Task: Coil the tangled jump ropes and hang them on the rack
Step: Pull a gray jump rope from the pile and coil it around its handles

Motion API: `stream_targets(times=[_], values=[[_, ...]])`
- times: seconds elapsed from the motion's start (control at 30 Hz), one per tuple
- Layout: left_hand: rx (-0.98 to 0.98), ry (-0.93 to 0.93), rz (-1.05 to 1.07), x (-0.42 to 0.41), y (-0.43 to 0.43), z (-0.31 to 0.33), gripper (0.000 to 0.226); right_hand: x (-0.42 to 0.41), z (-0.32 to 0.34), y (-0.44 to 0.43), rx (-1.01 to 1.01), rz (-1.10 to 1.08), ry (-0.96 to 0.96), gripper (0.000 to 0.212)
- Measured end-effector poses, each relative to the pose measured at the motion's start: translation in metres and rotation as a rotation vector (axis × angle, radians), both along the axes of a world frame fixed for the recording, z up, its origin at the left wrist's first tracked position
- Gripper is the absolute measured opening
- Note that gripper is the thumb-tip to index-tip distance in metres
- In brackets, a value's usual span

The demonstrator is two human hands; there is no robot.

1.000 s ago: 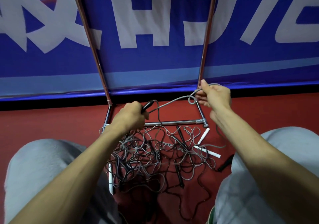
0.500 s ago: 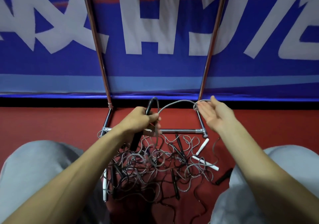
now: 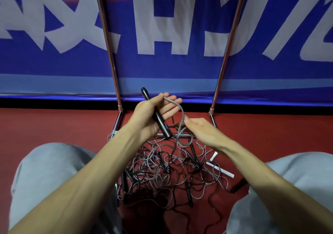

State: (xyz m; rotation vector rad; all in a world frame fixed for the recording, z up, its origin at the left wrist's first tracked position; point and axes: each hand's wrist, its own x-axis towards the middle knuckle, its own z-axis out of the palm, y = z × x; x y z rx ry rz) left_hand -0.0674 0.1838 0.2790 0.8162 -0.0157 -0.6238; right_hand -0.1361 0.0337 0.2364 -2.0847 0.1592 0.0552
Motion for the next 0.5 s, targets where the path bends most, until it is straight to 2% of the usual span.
stream_targets(times=[0.1,0.2,0.27,0.33,0.37,0.5], values=[[-0.096,0.040,0.048,0.003,0.005,0.004,0.017,-0.001,-0.002,0.002,0.006,0.037,-0.037,0.041],[-0.148,0.064,0.069,0.006,0.009,0.005,0.017,0.000,-0.004,0.005,0.038,0.028,-0.161,0.036],[-0.168,0.080,0.063,0.006,0.009,0.005,0.016,0.000,-0.007,0.009,-0.072,0.007,-0.254,0.027],[-0.185,0.088,0.054,0.006,0.009,0.004,0.016,-0.002,-0.006,0.011,-0.176,-0.015,-0.284,0.006],[-0.196,0.085,0.062,0.007,0.009,0.004,0.016,-0.003,-0.005,0.009,-0.218,-0.034,-0.289,0.004],[-0.275,0.081,0.182,0.026,0.020,0.006,0.019,-0.007,-0.002,-0.002,-0.310,-0.048,-0.229,0.029]])
